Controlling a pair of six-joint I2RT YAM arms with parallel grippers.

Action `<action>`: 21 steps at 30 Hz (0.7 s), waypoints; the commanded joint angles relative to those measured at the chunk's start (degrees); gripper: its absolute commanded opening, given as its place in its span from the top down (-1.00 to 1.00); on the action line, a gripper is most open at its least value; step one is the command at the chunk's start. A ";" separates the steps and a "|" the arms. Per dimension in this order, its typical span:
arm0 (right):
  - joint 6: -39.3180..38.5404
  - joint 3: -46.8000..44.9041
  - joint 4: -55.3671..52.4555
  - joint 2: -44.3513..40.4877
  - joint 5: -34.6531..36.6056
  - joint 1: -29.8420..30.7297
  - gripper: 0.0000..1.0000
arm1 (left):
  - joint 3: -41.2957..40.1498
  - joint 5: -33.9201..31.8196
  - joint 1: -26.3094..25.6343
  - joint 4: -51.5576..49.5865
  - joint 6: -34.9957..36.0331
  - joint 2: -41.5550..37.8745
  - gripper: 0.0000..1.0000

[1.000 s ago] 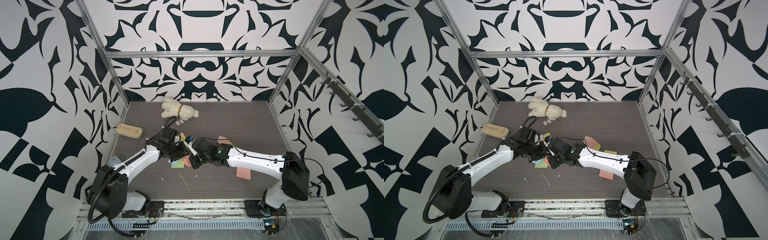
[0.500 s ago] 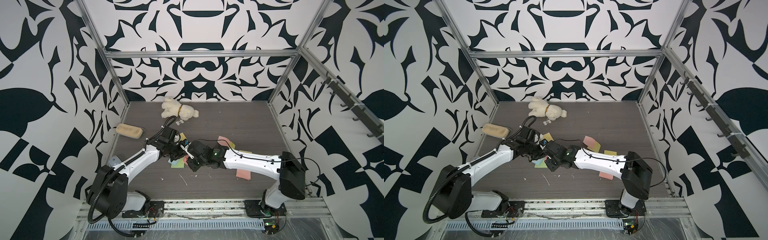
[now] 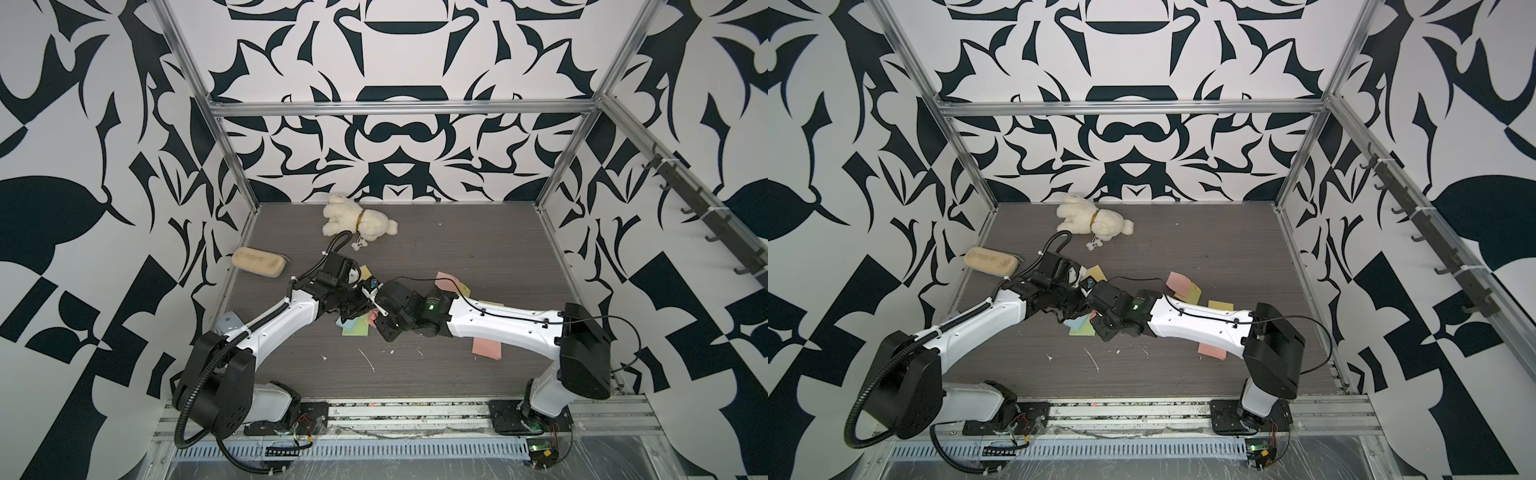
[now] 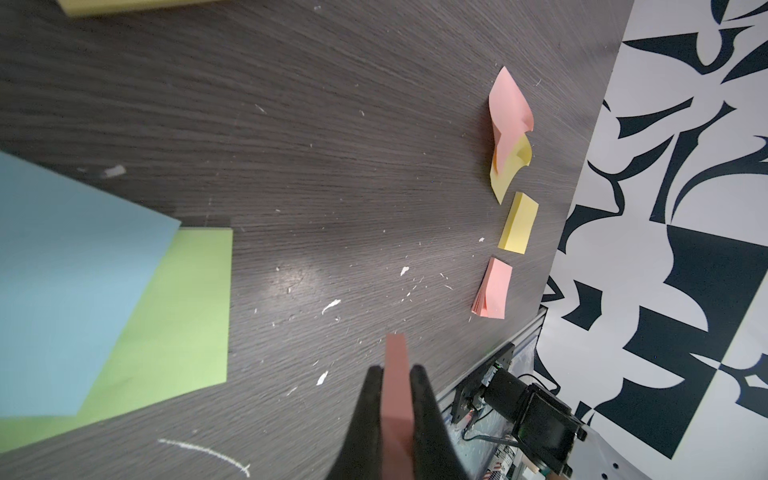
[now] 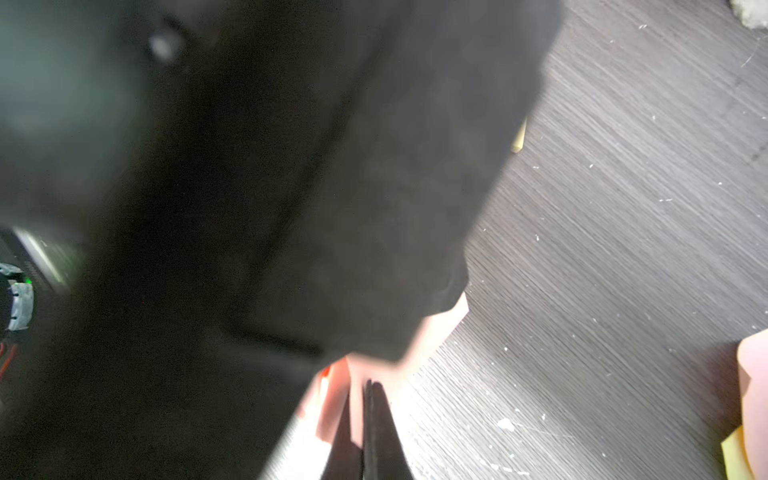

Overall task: Tear off pages from different memo pads
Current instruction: Tear off the paper from the memo pad.

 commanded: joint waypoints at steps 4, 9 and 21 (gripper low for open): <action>-2.94 3.94 -2.58 -2.29 0.77 0.08 1.00 | -0.74 1.95 -0.10 2.33 -0.47 -1.33 1.00; -5.49 5.37 -5.31 -1.53 2.37 0.02 0.76 | -1.19 2.85 -0.13 3.70 -0.57 -2.18 1.00; -5.33 5.33 -4.55 -0.41 4.26 -0.08 0.85 | -1.38 3.05 -0.10 4.37 -0.17 -2.59 1.00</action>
